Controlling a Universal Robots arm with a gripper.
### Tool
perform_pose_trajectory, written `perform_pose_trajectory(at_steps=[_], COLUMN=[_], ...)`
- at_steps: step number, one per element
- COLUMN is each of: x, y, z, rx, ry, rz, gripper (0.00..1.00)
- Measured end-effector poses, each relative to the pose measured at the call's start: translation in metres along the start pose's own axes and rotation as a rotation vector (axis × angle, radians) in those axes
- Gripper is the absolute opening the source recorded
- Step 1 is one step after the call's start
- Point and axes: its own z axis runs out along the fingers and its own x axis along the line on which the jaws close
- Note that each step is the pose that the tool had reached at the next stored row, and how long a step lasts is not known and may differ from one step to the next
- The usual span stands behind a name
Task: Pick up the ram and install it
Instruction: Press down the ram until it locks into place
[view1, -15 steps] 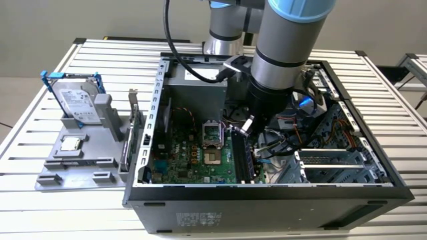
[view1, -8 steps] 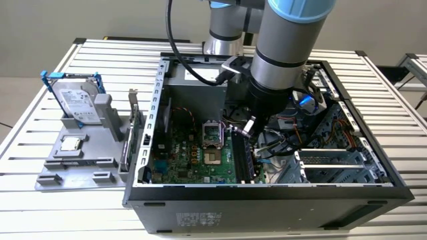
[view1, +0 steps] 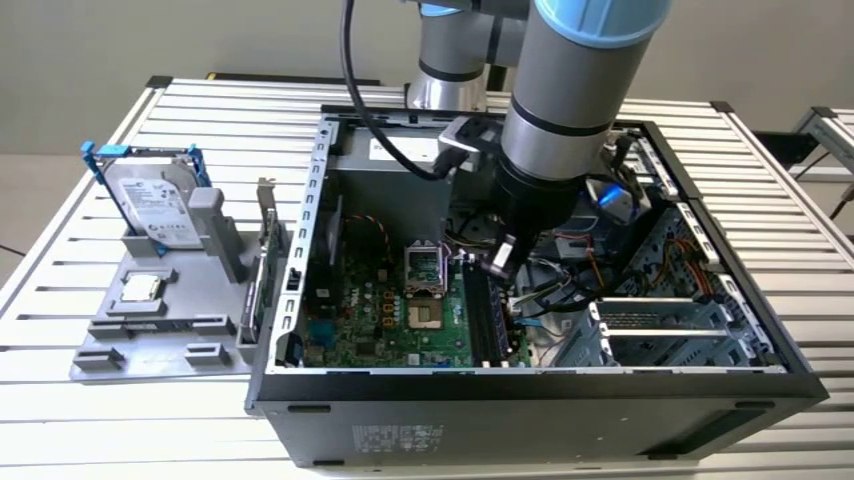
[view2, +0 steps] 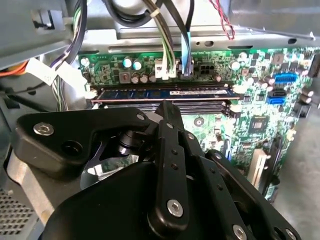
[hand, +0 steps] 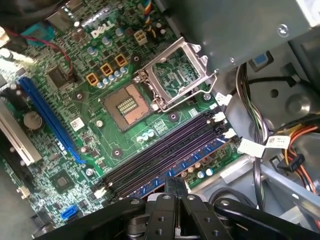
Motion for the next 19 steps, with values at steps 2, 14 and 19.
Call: perform_pose_trajectory(at_steps=[2,14,19], x=[0.0,0.0,-0.0001], y=[0.0,0.0,0.0], z=[0.0002,0.0013,0.0015], rx=[-0.0004,-0.0027,-0.0037], ry=[-0.0002,-0.003,-0.0041], rz=[-0.026,-0.202,-0.28], gripper=[0.0,0.0,0.0])
